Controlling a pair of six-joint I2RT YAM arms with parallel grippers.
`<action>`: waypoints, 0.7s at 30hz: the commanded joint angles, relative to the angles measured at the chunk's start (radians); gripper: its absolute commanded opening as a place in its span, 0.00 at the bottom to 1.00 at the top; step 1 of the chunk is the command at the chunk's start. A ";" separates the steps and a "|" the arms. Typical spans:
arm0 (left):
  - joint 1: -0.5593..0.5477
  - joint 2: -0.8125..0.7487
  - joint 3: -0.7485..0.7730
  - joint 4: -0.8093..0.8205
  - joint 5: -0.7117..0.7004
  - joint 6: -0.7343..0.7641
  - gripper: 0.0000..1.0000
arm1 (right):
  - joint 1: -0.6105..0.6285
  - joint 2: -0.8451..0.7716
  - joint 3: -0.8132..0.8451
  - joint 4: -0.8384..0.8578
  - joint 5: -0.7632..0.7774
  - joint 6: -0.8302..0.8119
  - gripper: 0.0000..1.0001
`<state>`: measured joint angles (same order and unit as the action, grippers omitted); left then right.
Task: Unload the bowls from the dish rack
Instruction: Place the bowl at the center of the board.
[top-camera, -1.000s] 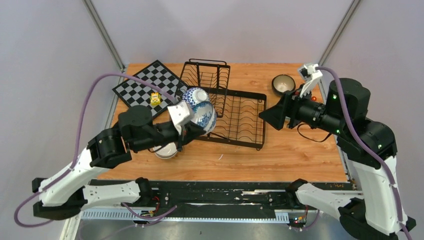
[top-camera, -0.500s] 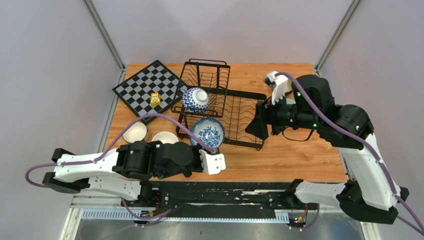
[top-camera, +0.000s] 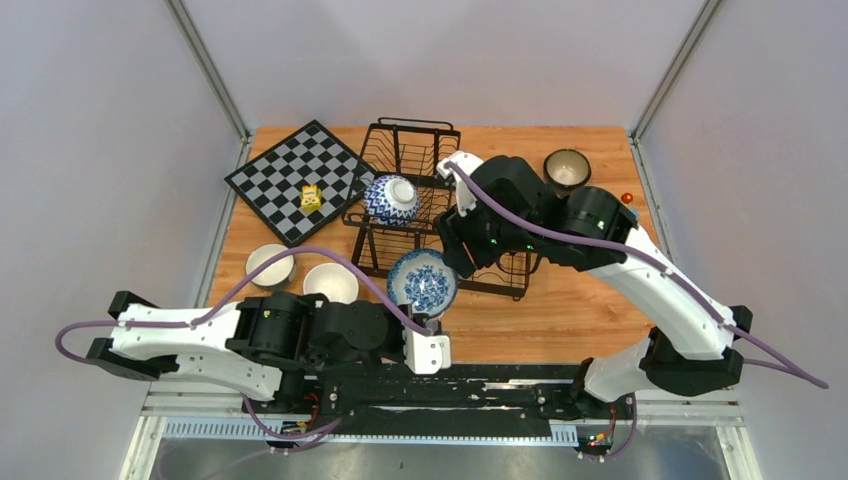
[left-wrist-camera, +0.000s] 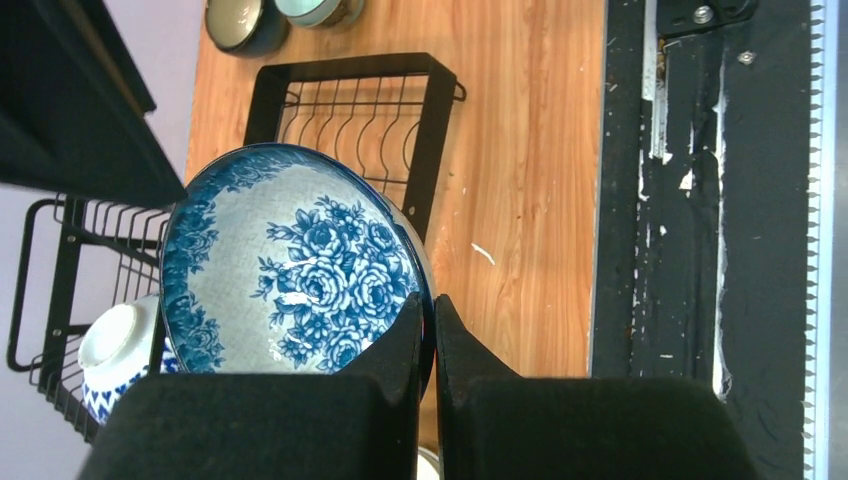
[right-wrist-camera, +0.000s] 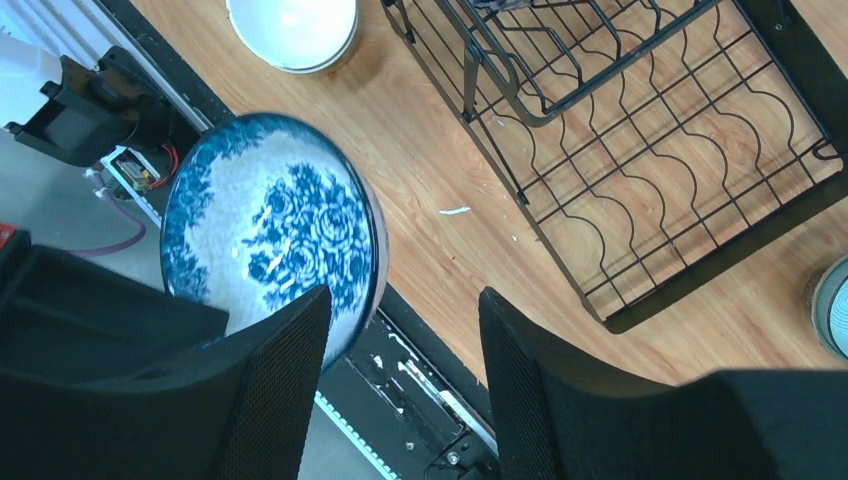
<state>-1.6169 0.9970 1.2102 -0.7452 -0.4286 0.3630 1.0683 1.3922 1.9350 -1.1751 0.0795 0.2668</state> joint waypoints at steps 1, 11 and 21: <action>-0.020 -0.023 -0.006 0.030 0.033 0.048 0.00 | 0.022 0.027 0.045 -0.018 0.034 -0.008 0.59; -0.038 -0.035 -0.021 0.026 0.083 0.108 0.00 | 0.033 0.038 -0.021 -0.061 -0.017 -0.003 0.52; -0.054 -0.002 -0.008 0.022 0.101 0.148 0.00 | 0.070 0.052 -0.082 -0.075 -0.038 -0.006 0.43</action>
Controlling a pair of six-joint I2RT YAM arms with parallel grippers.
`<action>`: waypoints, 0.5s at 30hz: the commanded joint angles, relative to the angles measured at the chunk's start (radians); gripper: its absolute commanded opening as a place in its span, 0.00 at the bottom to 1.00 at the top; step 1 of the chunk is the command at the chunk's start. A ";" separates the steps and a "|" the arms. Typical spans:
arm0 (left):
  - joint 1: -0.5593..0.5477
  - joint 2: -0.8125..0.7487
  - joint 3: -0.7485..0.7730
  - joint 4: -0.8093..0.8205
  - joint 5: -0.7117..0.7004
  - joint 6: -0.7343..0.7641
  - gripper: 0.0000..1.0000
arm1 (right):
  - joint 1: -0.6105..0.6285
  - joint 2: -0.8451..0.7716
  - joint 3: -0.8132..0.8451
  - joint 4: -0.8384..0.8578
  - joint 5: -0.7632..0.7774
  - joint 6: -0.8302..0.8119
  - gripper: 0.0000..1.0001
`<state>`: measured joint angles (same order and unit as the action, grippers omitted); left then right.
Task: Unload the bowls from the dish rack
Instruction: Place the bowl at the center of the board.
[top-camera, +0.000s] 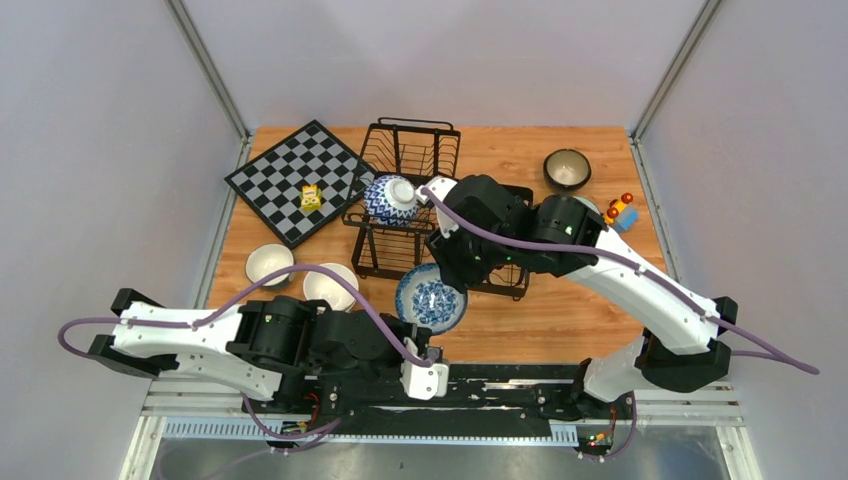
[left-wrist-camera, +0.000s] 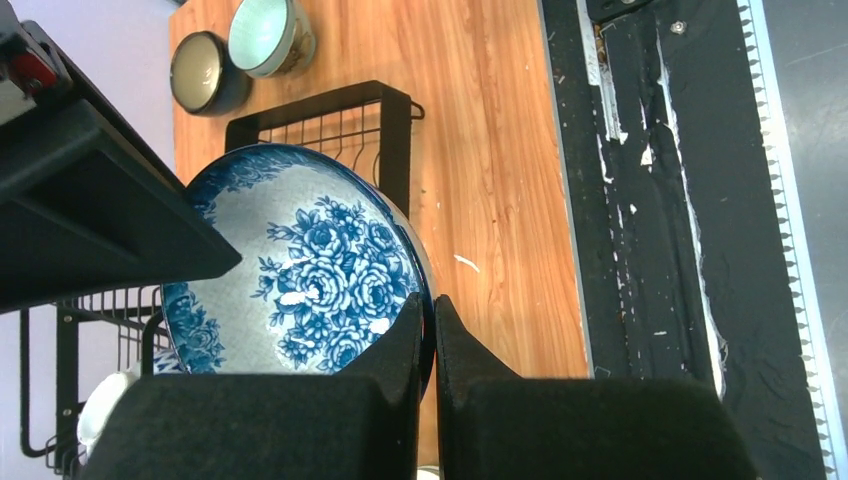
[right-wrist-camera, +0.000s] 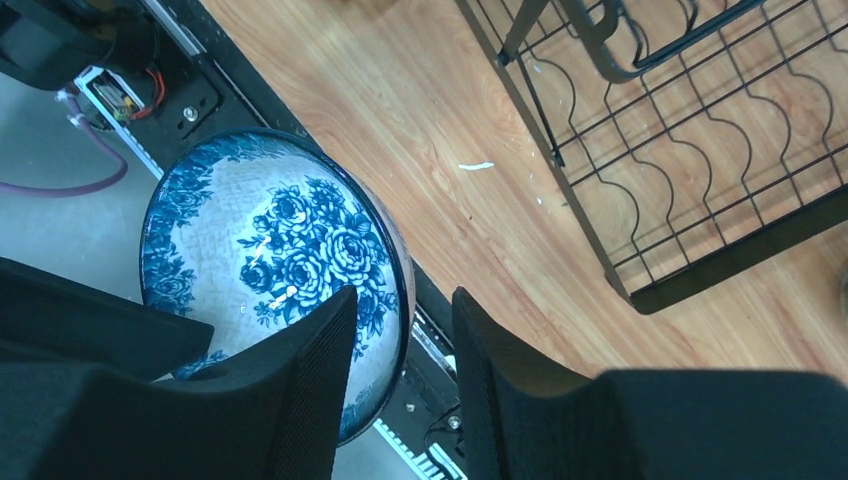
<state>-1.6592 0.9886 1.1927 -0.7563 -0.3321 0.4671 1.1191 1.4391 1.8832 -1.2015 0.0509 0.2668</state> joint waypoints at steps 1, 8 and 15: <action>-0.011 0.007 0.010 0.035 0.004 0.046 0.00 | 0.020 0.003 -0.039 -0.049 -0.009 -0.006 0.41; -0.011 -0.001 -0.006 0.053 0.002 0.046 0.00 | 0.021 -0.020 -0.114 -0.035 -0.011 -0.002 0.21; -0.011 -0.018 -0.029 0.099 -0.059 0.003 0.00 | 0.023 -0.054 -0.135 -0.017 0.023 0.022 0.00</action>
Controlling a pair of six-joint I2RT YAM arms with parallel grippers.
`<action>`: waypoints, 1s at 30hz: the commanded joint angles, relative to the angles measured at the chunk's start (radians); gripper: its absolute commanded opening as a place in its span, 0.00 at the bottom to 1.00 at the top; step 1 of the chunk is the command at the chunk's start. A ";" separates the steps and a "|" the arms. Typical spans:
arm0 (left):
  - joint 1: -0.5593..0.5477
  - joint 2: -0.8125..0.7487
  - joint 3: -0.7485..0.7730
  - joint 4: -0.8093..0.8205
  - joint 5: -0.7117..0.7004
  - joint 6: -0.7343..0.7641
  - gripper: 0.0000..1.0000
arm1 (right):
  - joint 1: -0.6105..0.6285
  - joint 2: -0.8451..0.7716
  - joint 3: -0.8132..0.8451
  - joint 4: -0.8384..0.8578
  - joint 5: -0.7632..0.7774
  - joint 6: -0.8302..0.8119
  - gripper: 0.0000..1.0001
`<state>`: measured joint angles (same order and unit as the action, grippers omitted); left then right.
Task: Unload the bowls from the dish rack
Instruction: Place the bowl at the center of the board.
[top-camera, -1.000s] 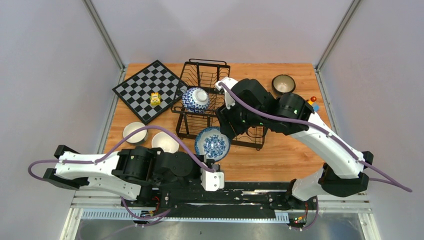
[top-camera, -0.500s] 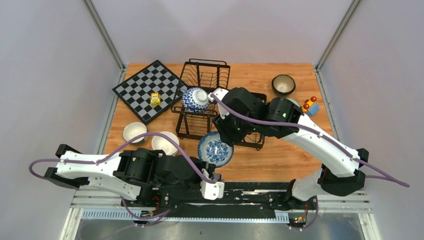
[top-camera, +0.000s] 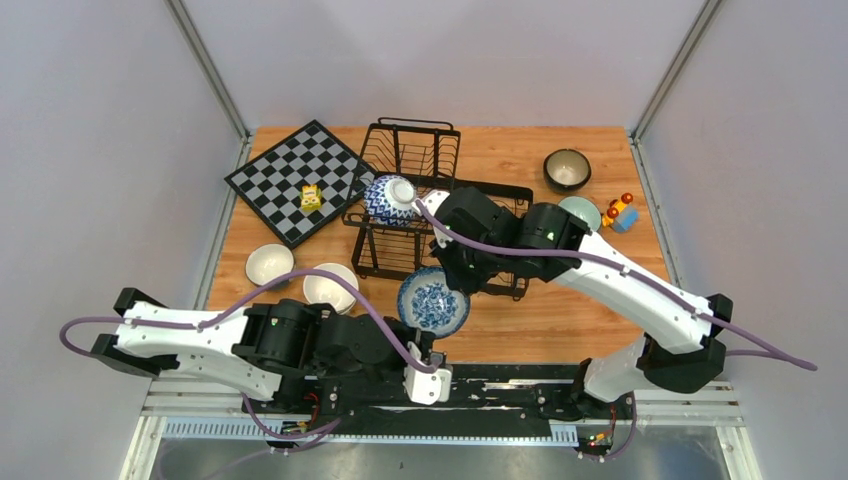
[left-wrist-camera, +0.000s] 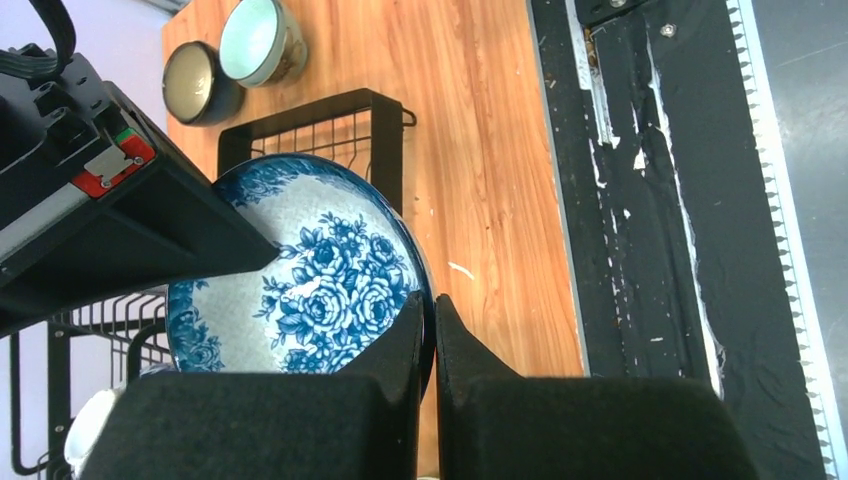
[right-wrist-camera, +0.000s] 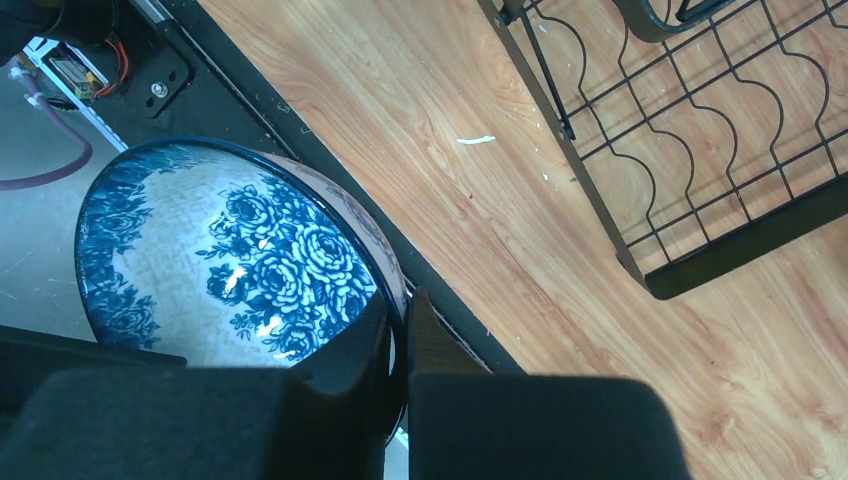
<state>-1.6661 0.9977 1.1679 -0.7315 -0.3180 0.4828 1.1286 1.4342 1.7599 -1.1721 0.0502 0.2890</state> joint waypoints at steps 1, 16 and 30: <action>-0.004 -0.031 -0.006 0.082 -0.091 -0.026 0.06 | 0.014 -0.060 -0.009 -0.042 0.037 0.007 0.00; -0.004 -0.266 -0.103 0.313 -0.257 -0.202 1.00 | -0.143 -0.352 -0.147 -0.036 0.396 0.070 0.00; -0.003 -0.319 -0.246 0.780 -0.583 -0.190 1.00 | -0.955 -0.702 -0.942 0.375 0.108 0.312 0.00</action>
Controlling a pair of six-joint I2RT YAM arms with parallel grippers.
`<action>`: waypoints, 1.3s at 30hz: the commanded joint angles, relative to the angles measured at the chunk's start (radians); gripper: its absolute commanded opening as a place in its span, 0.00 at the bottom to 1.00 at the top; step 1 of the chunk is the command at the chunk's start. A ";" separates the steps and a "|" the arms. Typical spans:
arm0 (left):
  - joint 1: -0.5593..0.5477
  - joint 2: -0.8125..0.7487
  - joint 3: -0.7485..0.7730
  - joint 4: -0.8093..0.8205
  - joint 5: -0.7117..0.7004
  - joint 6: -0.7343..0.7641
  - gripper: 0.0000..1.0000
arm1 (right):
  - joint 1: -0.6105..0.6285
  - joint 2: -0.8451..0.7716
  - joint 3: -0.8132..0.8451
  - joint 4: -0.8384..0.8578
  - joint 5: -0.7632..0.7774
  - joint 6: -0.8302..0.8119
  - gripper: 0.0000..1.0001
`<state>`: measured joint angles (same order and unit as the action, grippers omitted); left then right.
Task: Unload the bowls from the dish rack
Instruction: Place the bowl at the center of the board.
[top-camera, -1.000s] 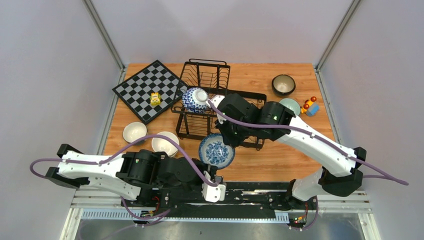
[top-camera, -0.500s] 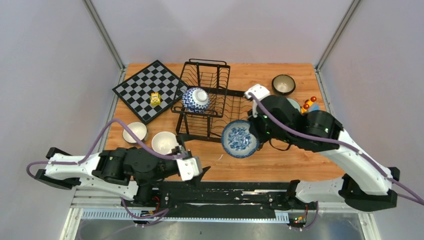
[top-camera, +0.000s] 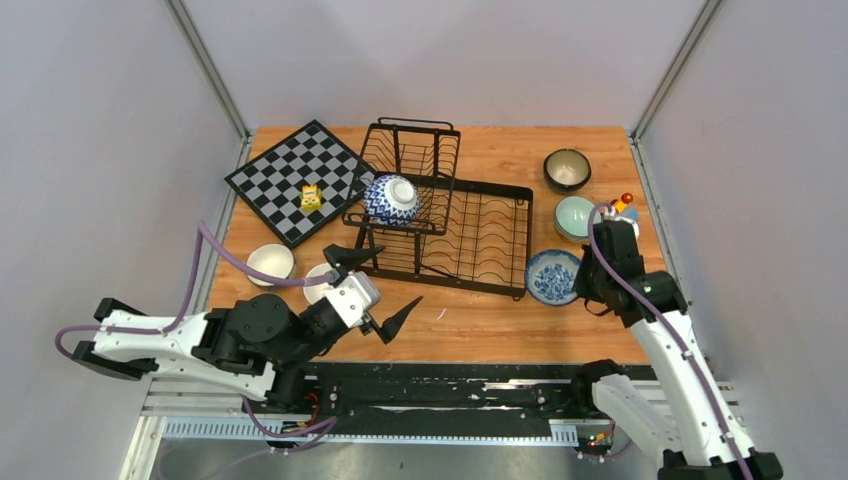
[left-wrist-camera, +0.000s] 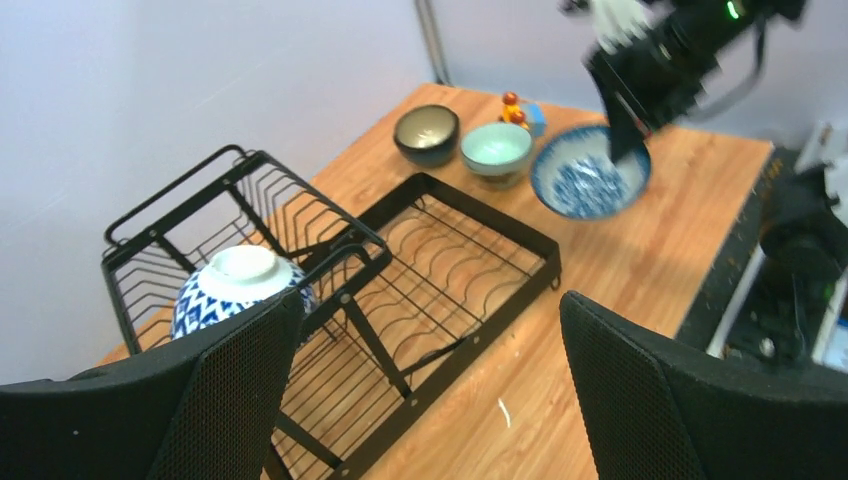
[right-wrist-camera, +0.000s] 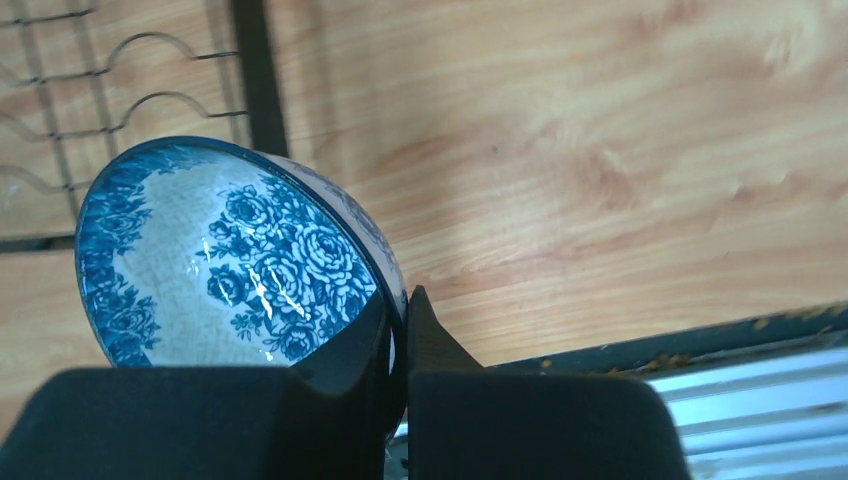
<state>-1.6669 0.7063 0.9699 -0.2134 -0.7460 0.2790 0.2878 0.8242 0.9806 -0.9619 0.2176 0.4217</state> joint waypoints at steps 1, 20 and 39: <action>-0.002 -0.036 -0.062 0.304 -0.192 0.019 1.00 | -0.149 -0.108 -0.220 0.184 -0.059 0.203 0.00; 0.014 -0.180 -0.125 0.400 -0.532 0.052 1.00 | -0.398 -0.031 -0.477 0.389 0.000 0.261 0.00; 0.111 -0.083 -0.113 0.304 -0.474 -0.009 1.00 | -0.394 -0.120 -0.434 0.263 -0.094 0.286 0.58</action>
<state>-1.6043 0.5934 0.8444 0.0990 -1.2346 0.2989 -0.0967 0.7410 0.4427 -0.5831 0.1589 0.7052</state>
